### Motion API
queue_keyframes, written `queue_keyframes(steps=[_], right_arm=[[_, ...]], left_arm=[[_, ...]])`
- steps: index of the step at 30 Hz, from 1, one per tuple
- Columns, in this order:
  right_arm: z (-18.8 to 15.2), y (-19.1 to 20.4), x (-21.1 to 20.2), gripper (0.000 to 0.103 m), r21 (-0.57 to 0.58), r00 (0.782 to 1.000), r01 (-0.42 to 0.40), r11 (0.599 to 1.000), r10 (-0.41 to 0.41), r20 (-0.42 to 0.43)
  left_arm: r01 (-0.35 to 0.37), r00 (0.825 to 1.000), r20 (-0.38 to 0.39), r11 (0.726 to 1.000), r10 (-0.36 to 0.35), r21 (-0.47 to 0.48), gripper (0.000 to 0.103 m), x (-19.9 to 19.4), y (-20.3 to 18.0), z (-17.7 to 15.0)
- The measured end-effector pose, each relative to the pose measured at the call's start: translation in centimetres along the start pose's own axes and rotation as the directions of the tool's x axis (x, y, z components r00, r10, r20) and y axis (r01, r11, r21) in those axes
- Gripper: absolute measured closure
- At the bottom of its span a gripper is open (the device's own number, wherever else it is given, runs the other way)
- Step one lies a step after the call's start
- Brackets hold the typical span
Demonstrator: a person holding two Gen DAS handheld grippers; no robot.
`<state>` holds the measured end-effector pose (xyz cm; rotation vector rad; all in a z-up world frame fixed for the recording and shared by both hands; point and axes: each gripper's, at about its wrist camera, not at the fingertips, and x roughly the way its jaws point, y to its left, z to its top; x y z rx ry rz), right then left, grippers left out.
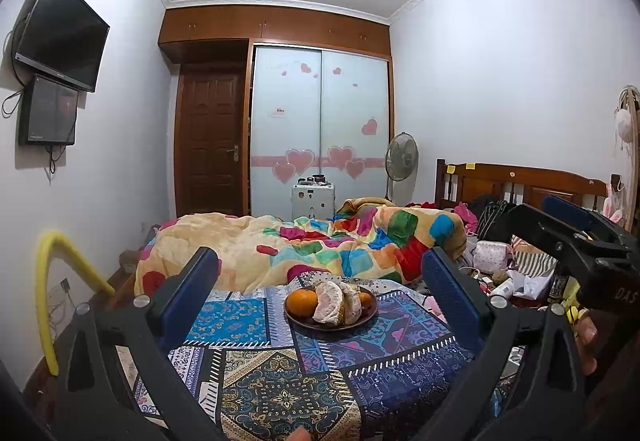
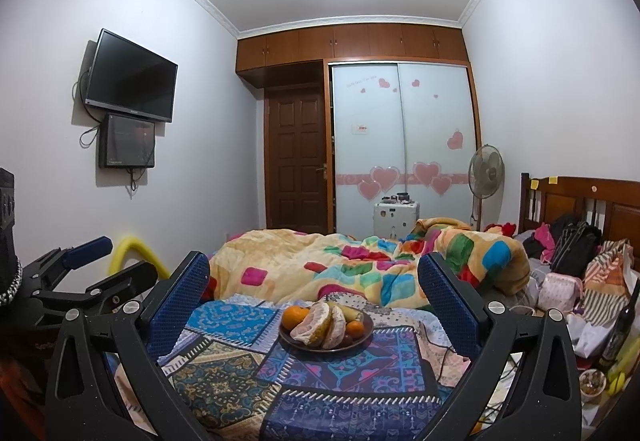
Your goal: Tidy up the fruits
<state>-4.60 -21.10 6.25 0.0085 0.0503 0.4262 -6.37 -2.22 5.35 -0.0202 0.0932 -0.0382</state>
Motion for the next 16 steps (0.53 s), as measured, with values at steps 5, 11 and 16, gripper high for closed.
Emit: queue_keyframes(steps=[5, 11, 16], right_arm=[[0.15, -0.01, 0.01, 0.000, -0.001, 1.000, 0.000, 1.000, 0.000, 0.005], [0.04, -0.06, 0.20, 0.000, -0.007, 1.000, 0.001, 1.000, -0.001, -0.002], [-0.09, -0.18, 0.57, 0.000, -0.001, 1.000, -0.001, 1.000, 0.001, -0.014]], left_arm=[[0.004, 1.000, -0.002, 1.000, -0.004, -0.004, 0.000, 0.15, 0.02, -0.08], [0.004, 1.000, -0.004, 1.000, -0.004, -0.006, 0.000, 0.32, -0.08, -0.16], [0.003, 1.000, -0.006, 1.000, -0.003, -0.009, 0.000, 0.46, -0.04, -0.31]])
